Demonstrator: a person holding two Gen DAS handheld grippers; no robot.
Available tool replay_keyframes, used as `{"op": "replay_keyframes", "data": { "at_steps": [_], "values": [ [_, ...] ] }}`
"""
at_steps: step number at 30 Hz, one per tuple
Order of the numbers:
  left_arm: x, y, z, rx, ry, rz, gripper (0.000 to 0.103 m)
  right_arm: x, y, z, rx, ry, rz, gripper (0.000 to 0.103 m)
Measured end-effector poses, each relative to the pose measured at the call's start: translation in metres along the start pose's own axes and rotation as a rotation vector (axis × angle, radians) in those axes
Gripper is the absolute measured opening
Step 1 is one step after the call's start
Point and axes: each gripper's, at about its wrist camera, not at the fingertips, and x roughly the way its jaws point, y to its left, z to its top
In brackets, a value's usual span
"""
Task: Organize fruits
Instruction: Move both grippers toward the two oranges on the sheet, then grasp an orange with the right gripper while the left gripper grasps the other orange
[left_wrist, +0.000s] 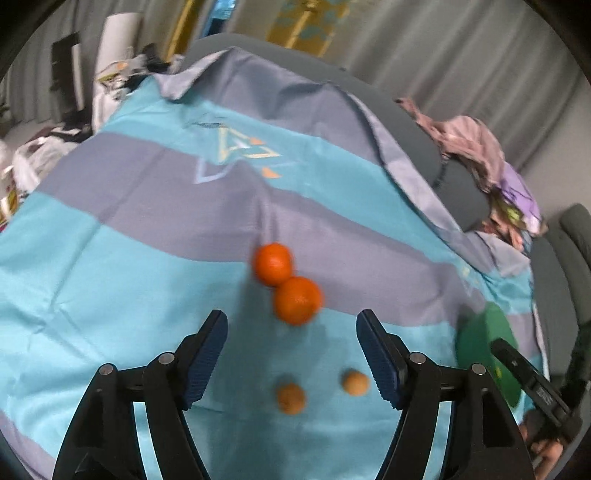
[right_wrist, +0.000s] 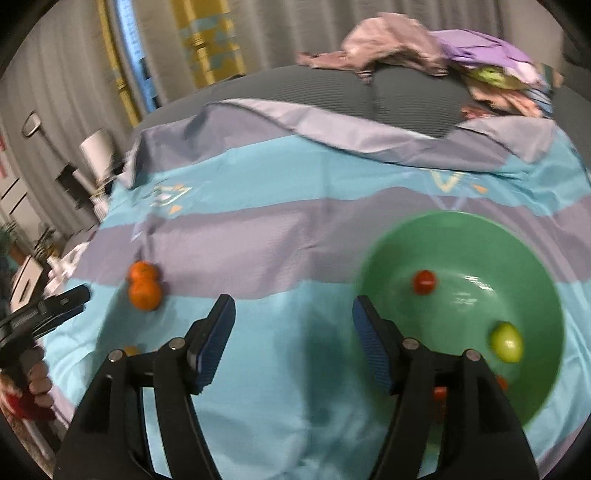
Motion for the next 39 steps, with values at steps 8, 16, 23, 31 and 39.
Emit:
{"op": "replay_keyframes", "data": {
  "at_steps": [8,16,23,31,39],
  "values": [
    [0.001,0.03,0.004,-0.053,-0.002,0.073,0.072,0.059,0.075,0.009,-0.046,0.173,0.214,0.067],
    [-0.001,0.049,0.011,-0.12,-0.022,0.044,0.072,0.134,0.142,0.007,-0.075,0.341,0.305,0.062],
    [0.005,0.043,0.018,-0.102,-0.005,0.019,0.072,0.16,0.154,0.003,-0.093,0.355,0.261,0.046],
    [0.024,0.016,0.029,-0.028,0.025,-0.005,0.061,0.124,0.106,0.003,-0.061,0.327,0.203,0.046],
    [0.061,-0.022,0.042,0.112,0.086,0.083,0.048,0.096,0.047,-0.002,-0.008,0.298,0.15,0.046]
  ]
}}
